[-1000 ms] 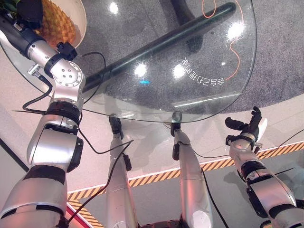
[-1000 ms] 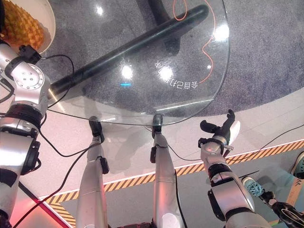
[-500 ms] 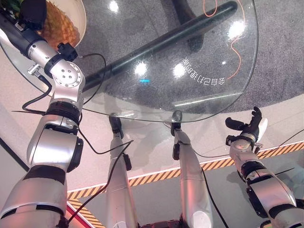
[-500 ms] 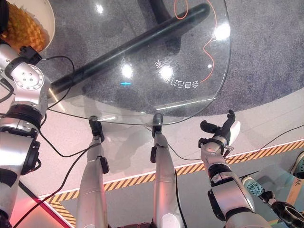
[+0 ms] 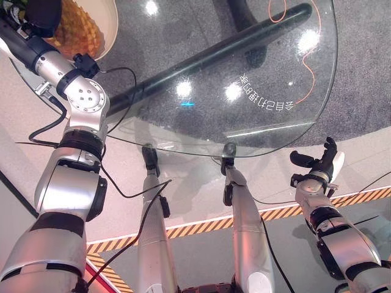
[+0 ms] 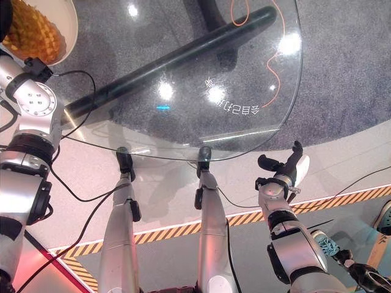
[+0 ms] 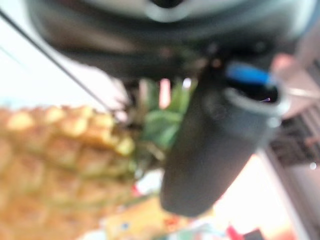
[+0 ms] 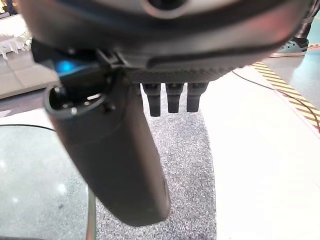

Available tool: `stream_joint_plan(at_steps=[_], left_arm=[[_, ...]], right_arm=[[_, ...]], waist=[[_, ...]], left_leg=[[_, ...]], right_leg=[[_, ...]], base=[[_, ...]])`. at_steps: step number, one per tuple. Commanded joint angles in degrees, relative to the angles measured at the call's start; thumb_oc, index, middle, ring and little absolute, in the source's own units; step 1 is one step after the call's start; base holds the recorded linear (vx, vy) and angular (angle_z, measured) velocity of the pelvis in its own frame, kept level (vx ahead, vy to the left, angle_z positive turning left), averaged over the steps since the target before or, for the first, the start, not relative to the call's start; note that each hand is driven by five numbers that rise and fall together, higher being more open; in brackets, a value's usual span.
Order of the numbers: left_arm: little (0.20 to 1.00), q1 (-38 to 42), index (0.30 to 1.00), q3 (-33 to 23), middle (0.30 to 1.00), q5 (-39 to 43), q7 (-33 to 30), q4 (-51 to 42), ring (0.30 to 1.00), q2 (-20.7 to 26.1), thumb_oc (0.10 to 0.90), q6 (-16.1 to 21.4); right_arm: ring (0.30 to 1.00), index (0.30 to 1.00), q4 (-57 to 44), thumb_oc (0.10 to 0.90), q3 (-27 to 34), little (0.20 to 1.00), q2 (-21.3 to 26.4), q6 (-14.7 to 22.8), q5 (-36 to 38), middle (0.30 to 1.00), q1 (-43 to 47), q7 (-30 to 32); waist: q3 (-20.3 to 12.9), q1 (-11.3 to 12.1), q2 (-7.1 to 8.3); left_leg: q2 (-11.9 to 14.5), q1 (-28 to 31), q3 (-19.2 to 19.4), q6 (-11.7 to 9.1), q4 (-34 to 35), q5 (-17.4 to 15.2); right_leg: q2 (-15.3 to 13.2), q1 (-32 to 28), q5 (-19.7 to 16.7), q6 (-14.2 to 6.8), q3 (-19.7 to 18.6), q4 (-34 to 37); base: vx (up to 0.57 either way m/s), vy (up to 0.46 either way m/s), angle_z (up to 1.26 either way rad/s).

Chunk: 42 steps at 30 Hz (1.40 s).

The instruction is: Pick up the fruit to the plate

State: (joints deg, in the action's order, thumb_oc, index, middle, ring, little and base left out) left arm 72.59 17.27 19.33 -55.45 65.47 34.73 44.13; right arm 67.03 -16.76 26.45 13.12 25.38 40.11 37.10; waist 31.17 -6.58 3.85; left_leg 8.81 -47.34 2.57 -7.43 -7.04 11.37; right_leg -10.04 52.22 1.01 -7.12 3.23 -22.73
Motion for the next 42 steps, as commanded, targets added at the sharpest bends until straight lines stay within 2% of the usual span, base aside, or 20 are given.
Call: stream_joint_plan(at_steps=[1,22,27,28,42], left_arm=[[0.818,5.5,0.829,-2.05,0.829,-3.78,-2.15,-4.0,0.829,4.47,0.718,8.18],[0.82,0.04,0.832,-2.47,0.832,-5.11,1.52,-10.37,0.832,1.77,0.72,9.37],[0.84,-2.3,0.848,-3.05,0.848,-4.48,2.99,-11.47,0.848,0.87,0.74,9.84],[0.9,-2.8,0.9,-3.19,0.9,-4.86,3.11,-11.6,0.9,0.74,0.8,9.85],[0.9,-5.93,0.9,-3.86,0.9,-4.98,2.75,-13.5,0.9,-0.13,0.8,9.9]], right_arm=[[0.9,0.9,1.25,0.8,0.87,0.9,0.77,0.98,1.98,0.9,-1.29,2.42],[0.9,0.9,0.89,0.8,1.85,0.9,-0.15,1.25,2.21,0.9,-1.42,3.35],[0.9,0.9,1.32,0.8,2.43,0.9,-0.2,1.39,2.19,0.9,-1.39,3.29],[0.9,0.9,1.1,0.8,2.41,0.9,-0.28,1.18,2.23,0.9,-1.39,3.48],[0.9,0.9,0.24,0.8,2.85,0.9,-0.4,1.12,2.18,0.9,-2.05,3.86]], waist=[[-1.37,1.02,1.79],[-1.37,2.6,1.86],[-1.37,3.05,1.84],[-1.37,3.14,1.86],[-1.37,3.6,1.79]], left_leg=[[0.31,-1.8,-0.82,0.09,-11.68,-10.56],[-0.27,-2.04,-1.93,0.27,-11.88,-10.68],[-0.44,-2.15,-2.04,0.32,-12.15,-10.9],[-0.46,-2.17,-2.1,0.32,-12.17,-10.91],[-0.63,-2.39,-2.3,0.39,-12.31,-11.04]], right_leg=[[2.54,-3.62,-0.69,0.94,1.28,3.72],[2.51,-3.9,-0.74,0.64,1.92,3.39],[2.23,-3.91,-0.88,0.46,2.35,3.36],[2.18,-3.94,-0.93,0.45,2.45,3.41],[1.85,-3.85,-1.12,0.24,2.91,3.42]], base=[[0.0,0.0,0.0],[0.0,-0.003,0.0],[0.0,0.0,0.0],[0.0,0.0,0.0],[0.0,0.0,0.0]])
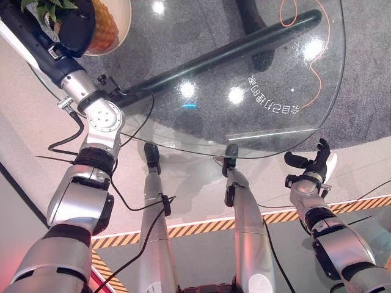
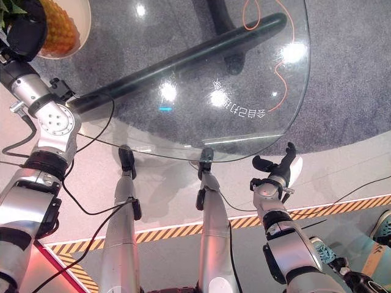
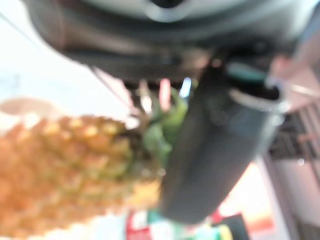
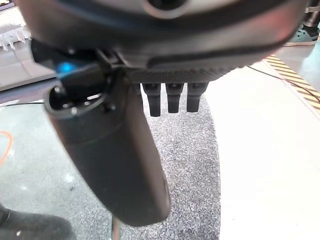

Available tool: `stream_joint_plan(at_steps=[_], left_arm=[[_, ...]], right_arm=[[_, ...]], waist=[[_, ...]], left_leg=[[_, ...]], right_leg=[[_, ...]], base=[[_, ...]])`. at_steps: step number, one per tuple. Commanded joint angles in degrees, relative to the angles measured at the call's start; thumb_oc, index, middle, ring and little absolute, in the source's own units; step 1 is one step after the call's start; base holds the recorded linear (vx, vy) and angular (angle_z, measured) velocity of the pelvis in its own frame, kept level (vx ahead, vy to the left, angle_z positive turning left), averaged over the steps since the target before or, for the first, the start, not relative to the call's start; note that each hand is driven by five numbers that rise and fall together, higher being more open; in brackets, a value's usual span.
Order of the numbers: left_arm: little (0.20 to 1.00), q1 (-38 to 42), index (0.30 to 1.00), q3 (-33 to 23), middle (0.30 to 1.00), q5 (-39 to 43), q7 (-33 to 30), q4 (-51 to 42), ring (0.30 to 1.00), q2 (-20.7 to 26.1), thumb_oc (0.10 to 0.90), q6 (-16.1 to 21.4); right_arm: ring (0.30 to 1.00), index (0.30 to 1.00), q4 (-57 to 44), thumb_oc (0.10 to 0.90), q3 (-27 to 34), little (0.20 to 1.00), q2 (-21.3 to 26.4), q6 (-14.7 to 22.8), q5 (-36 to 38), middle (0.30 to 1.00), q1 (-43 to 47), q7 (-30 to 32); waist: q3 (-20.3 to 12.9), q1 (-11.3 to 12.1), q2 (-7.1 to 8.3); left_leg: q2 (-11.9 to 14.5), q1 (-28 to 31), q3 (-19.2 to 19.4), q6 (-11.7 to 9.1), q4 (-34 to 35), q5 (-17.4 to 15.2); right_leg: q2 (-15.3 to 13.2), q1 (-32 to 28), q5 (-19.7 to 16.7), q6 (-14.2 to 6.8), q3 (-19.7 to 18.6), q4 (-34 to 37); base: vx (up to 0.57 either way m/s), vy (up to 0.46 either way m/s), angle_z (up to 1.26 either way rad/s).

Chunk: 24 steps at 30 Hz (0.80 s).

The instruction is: Pick up the fruit to the plate

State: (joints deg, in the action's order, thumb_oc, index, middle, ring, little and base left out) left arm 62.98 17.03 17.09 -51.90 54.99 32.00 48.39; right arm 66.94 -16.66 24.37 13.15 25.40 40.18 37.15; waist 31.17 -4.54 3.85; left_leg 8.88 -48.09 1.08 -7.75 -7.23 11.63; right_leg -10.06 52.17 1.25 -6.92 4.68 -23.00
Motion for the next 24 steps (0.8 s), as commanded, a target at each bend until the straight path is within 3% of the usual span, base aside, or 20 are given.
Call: stream_joint_plan(at_steps=[1,24], left_arm=[[0.9,3.63,0.9,-3.66,0.9,-2.71,-0.75,-3.03,0.9,2.57,0.8,5.62],[0.9,-3.72,0.9,-6.73,0.9,0.11,1.15,-5.74,0.9,1.59,0.8,6.4]], right_arm=[[0.9,0.9,0.38,0.8,2.75,0.9,1.65,1.13,2.15,0.9,-2.12,3.83],[0.9,0.9,-0.85,0.8,4.16,0.9,1.65,1.38,1.52,0.9,-4.52,4.29]], waist=[[-1.37,1.58,1.78],[-1.37,2.21,0.72]], left_leg=[[-0.68,-1.64,-0.8,0.72,-12.14,-11.3],[-1.49,0.76,-0.94,0.67,-9.24,-10.25]], right_leg=[[1.85,-3.77,-1.34,0.03,1.49,3.63],[1.03,-5.91,-2.64,-0.44,1.33,6.47]], base=[[0.0,0.0,0.0],[0.0,0.0,0.0]])
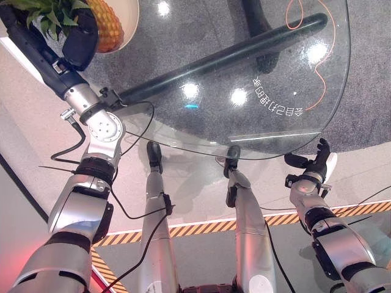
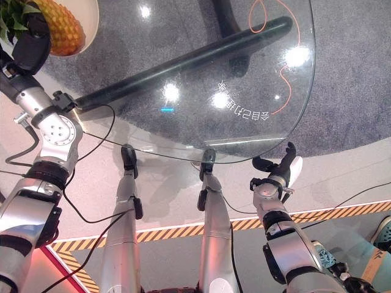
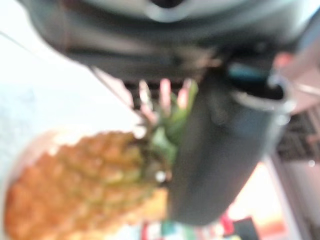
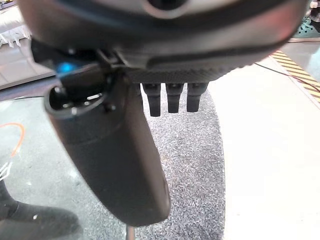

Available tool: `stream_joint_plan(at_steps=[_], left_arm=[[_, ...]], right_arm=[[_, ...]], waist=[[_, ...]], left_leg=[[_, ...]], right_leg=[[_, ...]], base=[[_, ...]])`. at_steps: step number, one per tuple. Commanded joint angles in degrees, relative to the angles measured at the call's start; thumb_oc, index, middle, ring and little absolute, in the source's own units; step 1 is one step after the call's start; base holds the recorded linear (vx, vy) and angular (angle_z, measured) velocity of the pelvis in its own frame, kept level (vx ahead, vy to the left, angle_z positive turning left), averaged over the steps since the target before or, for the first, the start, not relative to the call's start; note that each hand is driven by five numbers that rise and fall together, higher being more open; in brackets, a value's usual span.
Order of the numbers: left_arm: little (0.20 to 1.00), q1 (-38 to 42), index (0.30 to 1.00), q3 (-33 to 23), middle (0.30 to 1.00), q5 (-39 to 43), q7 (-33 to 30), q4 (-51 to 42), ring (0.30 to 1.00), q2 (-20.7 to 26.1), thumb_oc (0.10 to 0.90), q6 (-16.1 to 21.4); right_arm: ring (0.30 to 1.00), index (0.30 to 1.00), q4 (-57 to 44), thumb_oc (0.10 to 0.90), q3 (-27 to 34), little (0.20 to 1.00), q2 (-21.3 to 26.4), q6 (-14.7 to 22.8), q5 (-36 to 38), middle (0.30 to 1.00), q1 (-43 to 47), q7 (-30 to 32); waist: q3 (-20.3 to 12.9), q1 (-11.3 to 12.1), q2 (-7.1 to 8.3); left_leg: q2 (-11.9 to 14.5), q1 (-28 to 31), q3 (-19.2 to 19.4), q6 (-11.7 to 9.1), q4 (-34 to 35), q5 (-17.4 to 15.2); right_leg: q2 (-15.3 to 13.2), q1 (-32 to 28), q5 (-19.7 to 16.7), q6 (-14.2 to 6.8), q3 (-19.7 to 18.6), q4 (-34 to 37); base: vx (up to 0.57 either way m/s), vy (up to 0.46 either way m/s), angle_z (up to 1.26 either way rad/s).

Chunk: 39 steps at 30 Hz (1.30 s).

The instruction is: Pick up the fruit to the plate

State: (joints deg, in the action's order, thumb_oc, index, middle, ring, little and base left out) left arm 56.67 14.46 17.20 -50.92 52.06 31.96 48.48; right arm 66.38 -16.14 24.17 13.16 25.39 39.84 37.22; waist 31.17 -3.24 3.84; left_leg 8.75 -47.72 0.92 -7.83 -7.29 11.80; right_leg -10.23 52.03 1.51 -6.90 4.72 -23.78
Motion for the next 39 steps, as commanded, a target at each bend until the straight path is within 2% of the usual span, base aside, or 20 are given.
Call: stream_joint_plan(at_steps=[1,15,25,39], left_arm=[[0.9,2.36,0.9,-4.36,0.9,0.16,0.44,-2.91,0.9,1.66,0.8,6.4],[0.9,0.94,0.9,-5.16,0.9,1.37,3.76,-6.16,0.9,1.8,0.8,7.53],[0.9,0.84,0.9,-4.68,0.9,2.67,7.44,-8.52,0.9,1.0,0.8,5.79],[0.9,-4.88,0.9,-4.64,0.9,7.1,15.6,-10.77,0.9,-0.95,0.8,4.55]], right_arm=[[0.9,0.9,-0.34,0.8,3.68,0.9,1.86,1.41,1.6,0.9,-4.24,4.18],[0.9,0.9,-0.57,0.8,4.64,0.9,2.41,1.1,1.96,0.9,-4.86,4.08],[0.9,0.9,-1.45,0.8,4.94,0.9,2.19,0.56,1.67,0.9,-4.9,4.58],[0.9,0.9,-1.79,0.8,6.37,0.9,2.58,0.58,0.51,0.9,-6.19,5.06]], waist=[[-1.37,0.93,0.71],[-1.37,1.36,0.31],[-1.37,1.3,0.21],[-1.37,2.15,-1.34]], left_leg=[[-1.39,0.57,-0.79,0.77,-9.07,-10.38],[-1.9,2.45,-0.39,0.93,-9.33,-10.92],[-1.98,2.09,-0.1,1.12,-8.84,-10.49],[-2.19,2.24,-0.09,1.21,-9.53,-11.12]], right_leg=[[1.17,-5.96,-2.98,-0.48,1.28,7.4],[0.04,-8.03,-3.29,-0.77,1.7,7.97],[0.06,-7.75,-3.54,-0.68,1.77,8.25],[-0.7,-7.53,-2.45,-0.57,2.37,6.75]], base=[[0.0,0.0,0.0],[0.0,0.0,0.0],[0.0,0.0,0.0],[0.0,0.0,0.0]])
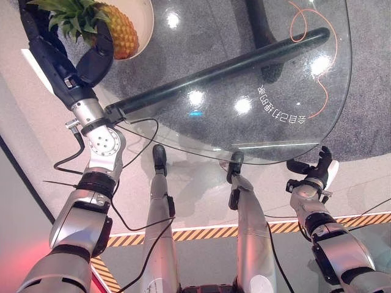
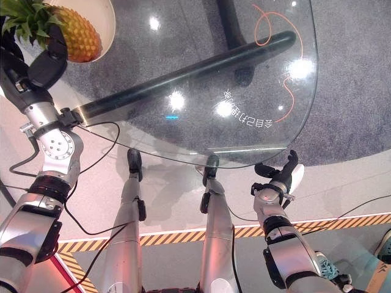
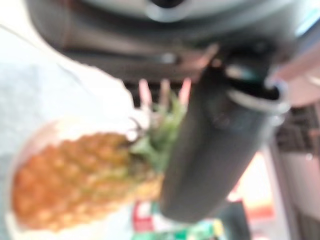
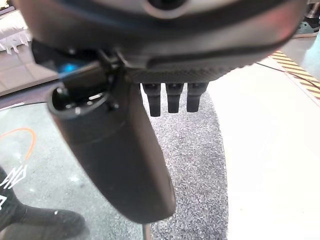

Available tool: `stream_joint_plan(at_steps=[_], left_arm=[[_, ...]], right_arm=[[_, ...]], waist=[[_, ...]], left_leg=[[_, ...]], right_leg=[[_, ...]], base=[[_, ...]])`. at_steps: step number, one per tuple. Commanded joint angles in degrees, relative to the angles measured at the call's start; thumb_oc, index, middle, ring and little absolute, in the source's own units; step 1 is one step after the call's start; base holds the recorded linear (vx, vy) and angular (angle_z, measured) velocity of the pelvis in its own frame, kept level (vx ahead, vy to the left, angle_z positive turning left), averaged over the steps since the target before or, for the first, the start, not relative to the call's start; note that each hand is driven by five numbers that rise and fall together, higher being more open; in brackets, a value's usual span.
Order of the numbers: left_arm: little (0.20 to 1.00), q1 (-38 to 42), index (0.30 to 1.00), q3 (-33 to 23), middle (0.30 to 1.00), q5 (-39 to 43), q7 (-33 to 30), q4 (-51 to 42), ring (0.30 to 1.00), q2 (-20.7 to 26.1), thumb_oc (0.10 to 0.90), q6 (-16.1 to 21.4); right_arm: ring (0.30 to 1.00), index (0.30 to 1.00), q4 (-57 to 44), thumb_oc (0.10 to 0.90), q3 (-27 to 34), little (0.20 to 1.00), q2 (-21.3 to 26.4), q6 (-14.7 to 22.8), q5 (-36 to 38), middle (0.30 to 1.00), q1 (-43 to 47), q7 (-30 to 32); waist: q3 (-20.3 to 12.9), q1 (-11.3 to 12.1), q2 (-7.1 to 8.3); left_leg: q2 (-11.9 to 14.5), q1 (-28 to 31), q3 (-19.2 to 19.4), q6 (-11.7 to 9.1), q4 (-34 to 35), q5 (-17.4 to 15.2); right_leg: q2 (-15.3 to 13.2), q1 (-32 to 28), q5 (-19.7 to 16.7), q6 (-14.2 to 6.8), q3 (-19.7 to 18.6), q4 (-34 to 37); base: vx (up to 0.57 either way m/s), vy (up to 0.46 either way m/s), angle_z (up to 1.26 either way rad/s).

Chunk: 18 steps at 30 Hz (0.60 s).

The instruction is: Pick up the fruit to the plate

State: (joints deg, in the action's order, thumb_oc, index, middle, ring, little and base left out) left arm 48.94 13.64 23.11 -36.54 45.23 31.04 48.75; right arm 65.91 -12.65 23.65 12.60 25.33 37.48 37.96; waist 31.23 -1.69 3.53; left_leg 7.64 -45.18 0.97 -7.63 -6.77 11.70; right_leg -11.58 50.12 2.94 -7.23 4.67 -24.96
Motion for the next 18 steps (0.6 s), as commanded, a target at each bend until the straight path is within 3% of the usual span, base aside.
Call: stream_joint_plan(at_steps=[1,18], left_arm=[[0.9,2.45,0.9,-3.9,0.9,1.66,1.76,-3.98,0.9,-0.17,0.8,4.32],[0.9,-3.35,0.9,-5.31,0.9,3.74,3.16,-5.47,0.9,-3.03,0.8,4.87]], right_arm=[[0.9,0.9,-1.27,0.8,2.94,0.9,3.05,1.27,0.47,0.9,-3.93,4.34],[0.9,0.9,-0.85,0.8,4.13,0.9,3.09,1.53,0.68,0.9,-4.47,3.87]], waist=[[-1.44,0.65,-1.09],[-1.44,1.79,-1.41]], left_leg=[[-1.09,-0.31,-0.13,1.02,-10.07,-11.0],[-1.26,-0.58,-0.9,1.17,-10.45,-11.03]], right_leg=[[0.58,-5.57,-3.87,-0.24,2.46,7.85],[0.17,-5.23,-3.71,-0.26,3.29,6.81]], base=[[0.0,0.0,0.0],[0.0,-0.003,0.01]])
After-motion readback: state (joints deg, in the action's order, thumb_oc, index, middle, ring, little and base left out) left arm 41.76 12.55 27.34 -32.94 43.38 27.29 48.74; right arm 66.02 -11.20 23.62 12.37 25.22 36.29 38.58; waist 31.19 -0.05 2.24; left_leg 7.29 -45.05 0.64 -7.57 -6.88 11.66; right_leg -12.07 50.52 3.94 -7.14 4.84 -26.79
